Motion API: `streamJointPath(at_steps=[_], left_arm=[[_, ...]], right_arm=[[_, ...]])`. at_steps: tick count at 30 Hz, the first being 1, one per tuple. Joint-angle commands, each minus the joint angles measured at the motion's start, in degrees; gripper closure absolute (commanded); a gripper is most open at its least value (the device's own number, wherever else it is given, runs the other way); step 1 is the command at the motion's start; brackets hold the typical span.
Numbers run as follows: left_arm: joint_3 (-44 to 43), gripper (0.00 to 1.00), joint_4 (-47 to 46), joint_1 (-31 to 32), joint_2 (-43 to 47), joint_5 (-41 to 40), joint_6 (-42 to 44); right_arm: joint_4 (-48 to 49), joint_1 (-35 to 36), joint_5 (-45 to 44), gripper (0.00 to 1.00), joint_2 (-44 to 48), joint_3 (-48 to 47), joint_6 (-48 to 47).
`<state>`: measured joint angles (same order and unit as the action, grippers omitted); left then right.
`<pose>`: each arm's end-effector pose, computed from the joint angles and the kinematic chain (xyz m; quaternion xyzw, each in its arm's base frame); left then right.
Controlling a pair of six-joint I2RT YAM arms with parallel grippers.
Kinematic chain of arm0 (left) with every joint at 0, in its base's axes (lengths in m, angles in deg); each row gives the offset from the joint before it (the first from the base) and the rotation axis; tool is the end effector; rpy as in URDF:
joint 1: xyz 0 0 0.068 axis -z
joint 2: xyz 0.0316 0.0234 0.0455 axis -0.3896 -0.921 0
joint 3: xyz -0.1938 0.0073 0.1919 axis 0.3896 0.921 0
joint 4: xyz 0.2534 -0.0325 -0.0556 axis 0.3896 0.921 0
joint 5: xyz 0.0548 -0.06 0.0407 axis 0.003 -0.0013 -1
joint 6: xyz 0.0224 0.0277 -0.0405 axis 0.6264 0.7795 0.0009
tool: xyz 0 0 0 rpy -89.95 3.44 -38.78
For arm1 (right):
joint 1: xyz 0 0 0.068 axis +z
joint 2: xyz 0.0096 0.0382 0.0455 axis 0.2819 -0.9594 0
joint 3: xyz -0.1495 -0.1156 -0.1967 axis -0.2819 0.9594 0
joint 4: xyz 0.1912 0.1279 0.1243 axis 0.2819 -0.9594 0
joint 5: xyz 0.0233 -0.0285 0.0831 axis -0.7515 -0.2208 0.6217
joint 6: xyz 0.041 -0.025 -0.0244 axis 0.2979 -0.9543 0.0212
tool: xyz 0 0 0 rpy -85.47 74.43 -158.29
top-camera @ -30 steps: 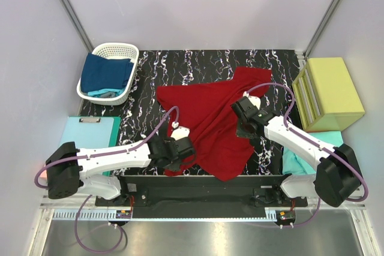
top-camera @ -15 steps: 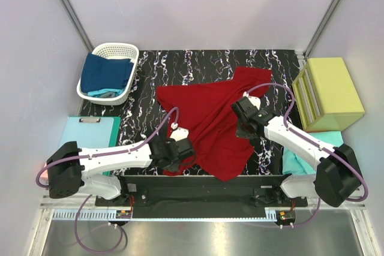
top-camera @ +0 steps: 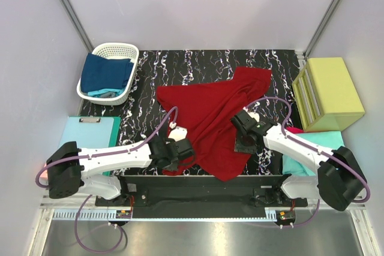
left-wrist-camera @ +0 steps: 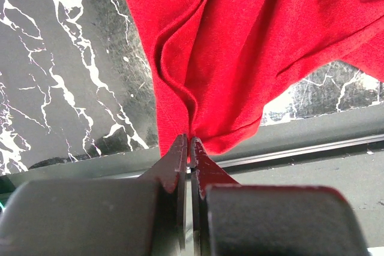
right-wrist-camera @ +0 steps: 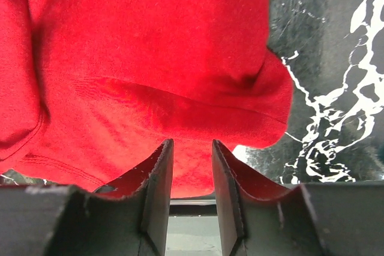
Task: Fold and stack the t-shirts
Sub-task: Flatten out the tshirt
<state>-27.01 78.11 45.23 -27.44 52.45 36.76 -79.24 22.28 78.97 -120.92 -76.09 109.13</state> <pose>0.0920 -0.1943 0.2051 0.1385 0.9674 0.0114 0.2118 0.1737 0.1315 0.1950 0.0418 0.9842 0.0359 0.1684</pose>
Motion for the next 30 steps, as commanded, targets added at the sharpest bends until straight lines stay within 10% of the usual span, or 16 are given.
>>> streamJointPath(at_steps=[1, 30], left_arm=[[-2.35, 1.0, -0.18, 0.22, -0.56, -2.39, 0.05], [-0.07, 1.0, -0.18, 0.22, 1.99, -1.42, -0.38]], right_arm=[[1.34, 0.9, 0.95, 0.59, 0.16, 0.26, 3.02], [8.02, 1.6, 1.21, 0.47, -13.73, -6.07, 0.12]])
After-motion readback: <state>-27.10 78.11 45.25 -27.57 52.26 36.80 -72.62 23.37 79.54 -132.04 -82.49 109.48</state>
